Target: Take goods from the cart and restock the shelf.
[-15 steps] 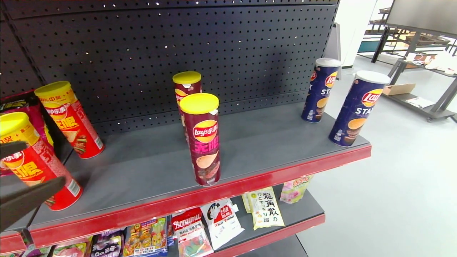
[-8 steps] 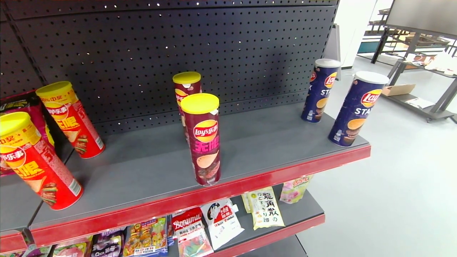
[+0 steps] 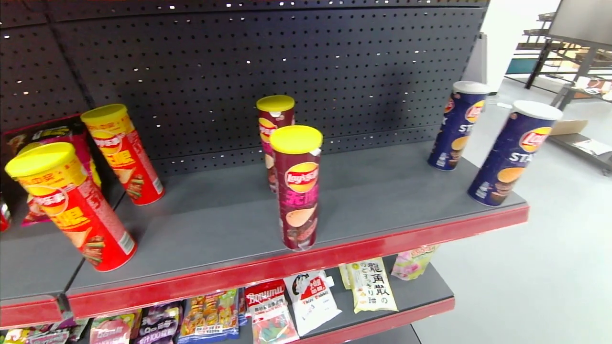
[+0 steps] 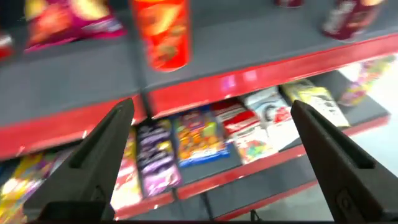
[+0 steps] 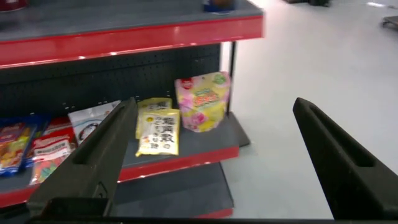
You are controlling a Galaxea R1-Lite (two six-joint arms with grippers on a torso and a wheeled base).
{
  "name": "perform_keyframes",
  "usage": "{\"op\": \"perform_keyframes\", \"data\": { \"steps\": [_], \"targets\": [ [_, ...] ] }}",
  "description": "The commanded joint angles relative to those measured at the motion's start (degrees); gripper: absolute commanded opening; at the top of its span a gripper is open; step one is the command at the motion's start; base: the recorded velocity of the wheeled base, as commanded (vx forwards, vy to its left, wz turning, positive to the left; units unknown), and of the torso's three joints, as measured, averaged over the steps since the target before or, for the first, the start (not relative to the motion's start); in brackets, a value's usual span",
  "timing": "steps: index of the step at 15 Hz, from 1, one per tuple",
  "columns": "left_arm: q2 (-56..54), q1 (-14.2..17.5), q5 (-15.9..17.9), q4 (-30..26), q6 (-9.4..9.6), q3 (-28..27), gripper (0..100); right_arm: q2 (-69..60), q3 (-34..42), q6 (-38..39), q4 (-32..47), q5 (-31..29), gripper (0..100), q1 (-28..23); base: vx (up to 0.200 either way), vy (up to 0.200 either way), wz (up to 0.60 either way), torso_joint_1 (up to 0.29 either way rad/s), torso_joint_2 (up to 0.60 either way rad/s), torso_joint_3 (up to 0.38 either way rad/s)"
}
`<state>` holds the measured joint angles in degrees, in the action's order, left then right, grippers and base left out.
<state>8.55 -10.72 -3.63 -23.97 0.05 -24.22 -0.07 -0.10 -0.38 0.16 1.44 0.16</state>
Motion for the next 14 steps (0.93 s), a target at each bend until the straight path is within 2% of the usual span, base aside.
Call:
{"op": "perform_keyframes", "data": {
  "steps": [1,4,8,10,13,14],
  "targets": [
    [0.2,0.0,0.3,0.1,0.04,0.0,100,0.1,0.0,0.0,-0.1,0.0,100,0.0,0.000,0.000,0.60,0.007,0.01,0.002],
    [0.1,0.0,0.3,0.1,0.04,0.2,100,0.1,0.0,0.1,0.0,0.0,100,0.0,0.000,0.000,0.60,-0.001,0.00,0.002],
    [-2.7,-0.1,0.4,0.2,0.57,3.1,100,0.1,0.1,0.4,-0.1,0.0,100,0.0,0.000,0.000,0.00,0.000,0.00,0.000],
    [-2.7,-0.1,0.7,3.6,1.27,6.8,100,0.1,0.0,0.2,0.0,0.1,100,0.1,0.000,0.000,0.00,0.000,0.00,0.000],
    [-2.7,-0.1,0.8,15.5,1.09,16.4,100,0.2,-0.6,0.2,-0.2,1.8,100,0.1,0.000,0.000,0.00,0.000,0.00,0.000],
    [-2.7,-0.1,0.8,22.9,0.92,22.0,100,8.9,-10.2,3.3,0.1,3.7,100,0.9,0.000,0.000,0.00,0.000,0.00,0.000]
  ]
}}
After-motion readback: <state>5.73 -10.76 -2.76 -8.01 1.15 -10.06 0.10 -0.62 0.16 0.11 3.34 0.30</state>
